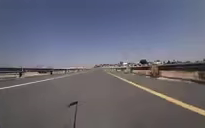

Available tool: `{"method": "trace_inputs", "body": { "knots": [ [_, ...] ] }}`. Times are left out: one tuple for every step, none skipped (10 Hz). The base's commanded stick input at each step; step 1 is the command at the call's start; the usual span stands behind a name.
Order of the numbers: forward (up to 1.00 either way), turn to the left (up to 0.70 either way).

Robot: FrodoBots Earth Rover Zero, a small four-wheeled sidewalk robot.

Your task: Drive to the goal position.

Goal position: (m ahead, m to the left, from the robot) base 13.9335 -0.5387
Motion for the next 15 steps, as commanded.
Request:
{"method": "trace_inputs", "body": {
  "knots": [
    [1.00, 0.00],
    [1.00, 0.00],
    [1.00, 0.00],
    [1.00, 0.00],
    [1.00, 0.00],
    [1.00, 0.00],
    [1.00, 0.00],
    [1.00, 0.00],
    [1.00, 0.00],
    [1.00, 0.00],
    [1.00, 0.00],
    [1.00, 0.00],
    [1.00, 0.00],
    [1.00, 0.00],
    [1.00, 0.00]
  ]
}}
